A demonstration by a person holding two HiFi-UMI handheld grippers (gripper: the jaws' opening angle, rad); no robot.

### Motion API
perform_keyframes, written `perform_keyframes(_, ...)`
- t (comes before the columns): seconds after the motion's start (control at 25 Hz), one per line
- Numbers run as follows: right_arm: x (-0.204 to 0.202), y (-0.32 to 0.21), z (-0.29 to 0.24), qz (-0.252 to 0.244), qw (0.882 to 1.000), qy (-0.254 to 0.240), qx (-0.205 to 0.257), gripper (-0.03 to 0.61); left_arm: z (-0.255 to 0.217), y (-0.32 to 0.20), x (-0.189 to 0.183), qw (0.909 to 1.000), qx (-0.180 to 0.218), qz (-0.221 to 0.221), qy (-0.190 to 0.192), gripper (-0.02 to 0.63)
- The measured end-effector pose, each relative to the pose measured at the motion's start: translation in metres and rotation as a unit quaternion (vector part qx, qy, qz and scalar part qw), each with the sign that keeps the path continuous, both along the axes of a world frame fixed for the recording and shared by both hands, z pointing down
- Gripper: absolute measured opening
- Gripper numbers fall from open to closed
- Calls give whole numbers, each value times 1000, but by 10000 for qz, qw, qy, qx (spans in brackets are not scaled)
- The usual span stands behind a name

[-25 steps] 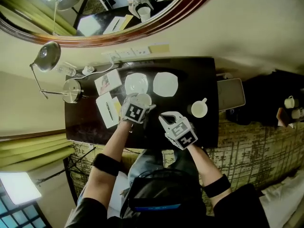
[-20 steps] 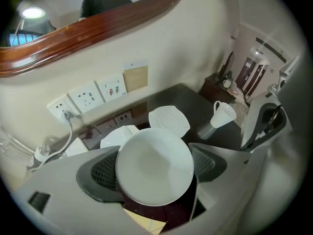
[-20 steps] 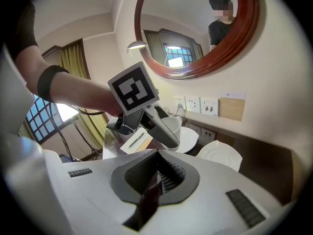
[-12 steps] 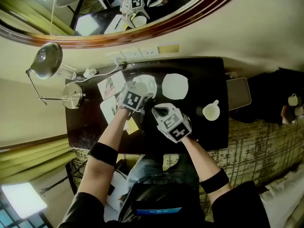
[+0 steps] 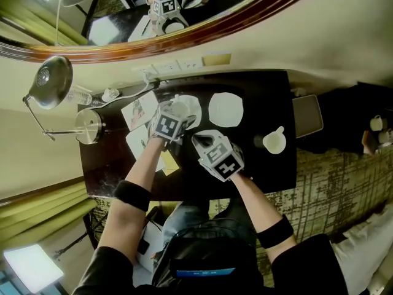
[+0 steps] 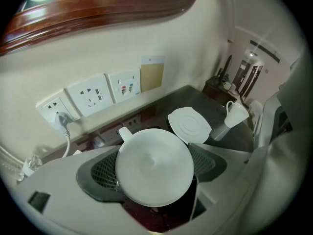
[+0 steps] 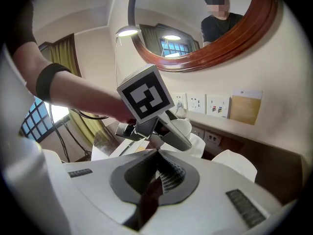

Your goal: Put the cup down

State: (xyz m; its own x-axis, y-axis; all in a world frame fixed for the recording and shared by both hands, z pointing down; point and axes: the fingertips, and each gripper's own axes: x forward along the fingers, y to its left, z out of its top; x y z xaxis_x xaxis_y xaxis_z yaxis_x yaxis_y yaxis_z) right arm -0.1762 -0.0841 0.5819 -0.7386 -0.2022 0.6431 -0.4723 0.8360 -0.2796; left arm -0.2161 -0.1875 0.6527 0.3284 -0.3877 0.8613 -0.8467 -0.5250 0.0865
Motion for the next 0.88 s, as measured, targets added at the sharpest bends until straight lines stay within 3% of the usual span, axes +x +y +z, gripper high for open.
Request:
perform_keyframes(0.44,4,4,3,-77,9999,70,-77,2,-3,-6,6,9984,226,-243,469,433)
perform_keyframes(0.56,6,4,3,-76,9999,67,-78,2,-6,-13,-2,9983,471,-279,207,461)
perform_keyframes(0.68,10,3,3,-63,9999,67,-80,2,-11,-9,8,9984,402,-205,342,471)
perform_keyframes(0.88,17,6,-8,-131,9999,55,-36,3,-28,-1,-3,9981,553,-273,56,471)
